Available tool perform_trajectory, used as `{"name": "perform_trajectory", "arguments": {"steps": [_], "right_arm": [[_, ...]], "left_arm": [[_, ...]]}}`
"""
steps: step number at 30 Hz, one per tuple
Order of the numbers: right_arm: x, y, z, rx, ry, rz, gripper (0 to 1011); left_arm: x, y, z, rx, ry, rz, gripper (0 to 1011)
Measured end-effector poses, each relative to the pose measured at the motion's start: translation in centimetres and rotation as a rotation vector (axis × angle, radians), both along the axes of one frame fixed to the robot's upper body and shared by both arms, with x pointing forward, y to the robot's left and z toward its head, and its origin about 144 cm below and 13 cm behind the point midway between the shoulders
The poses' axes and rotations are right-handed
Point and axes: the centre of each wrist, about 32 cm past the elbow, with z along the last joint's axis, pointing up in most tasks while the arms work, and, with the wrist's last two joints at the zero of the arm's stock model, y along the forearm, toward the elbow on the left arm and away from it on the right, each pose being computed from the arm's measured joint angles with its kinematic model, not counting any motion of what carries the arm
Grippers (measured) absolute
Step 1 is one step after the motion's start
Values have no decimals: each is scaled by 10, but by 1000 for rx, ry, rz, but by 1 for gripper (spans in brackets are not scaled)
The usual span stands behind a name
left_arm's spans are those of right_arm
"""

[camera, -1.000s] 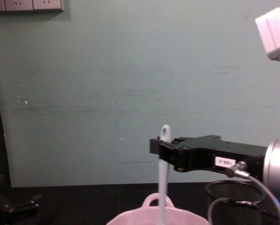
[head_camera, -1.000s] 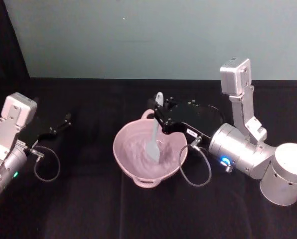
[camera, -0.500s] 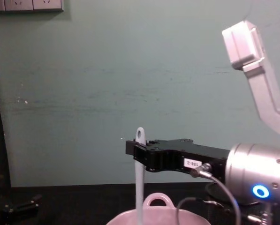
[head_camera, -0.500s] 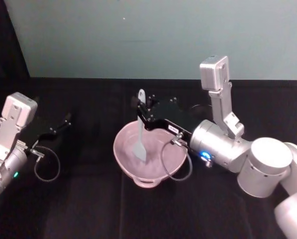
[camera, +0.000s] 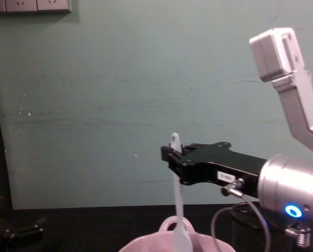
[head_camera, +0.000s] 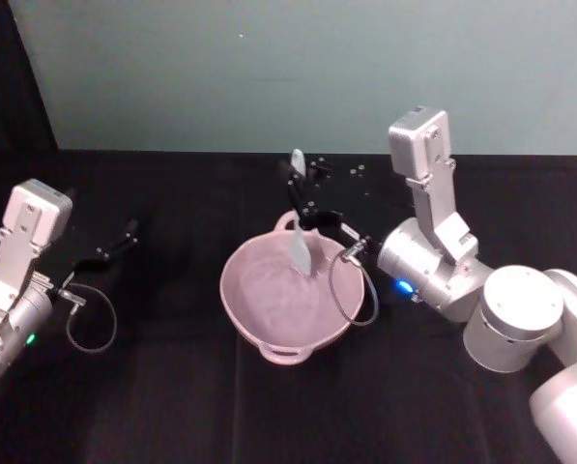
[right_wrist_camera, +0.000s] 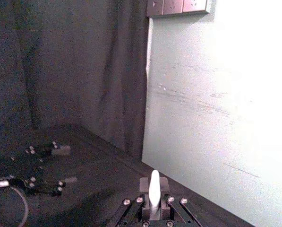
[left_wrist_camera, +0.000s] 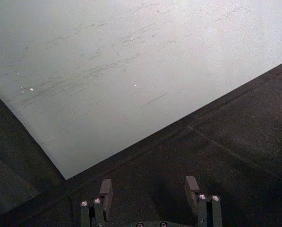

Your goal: Use the one hand to pick up the spoon and stir the clear water in the bowl.

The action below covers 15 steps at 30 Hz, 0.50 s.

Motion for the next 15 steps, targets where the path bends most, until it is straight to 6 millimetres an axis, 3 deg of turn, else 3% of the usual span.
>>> {"name": "perform_trajectory", "arguments": {"steps": [8, 15], "right_arm": [[-11, -21, 5, -32, 32, 0, 127], [-27, -26, 12, -3, 99, 60, 127]], "left_arm": [[0, 0, 0, 0, 0, 0, 1011], [0, 0, 0, 0, 0, 0, 1011]]}}
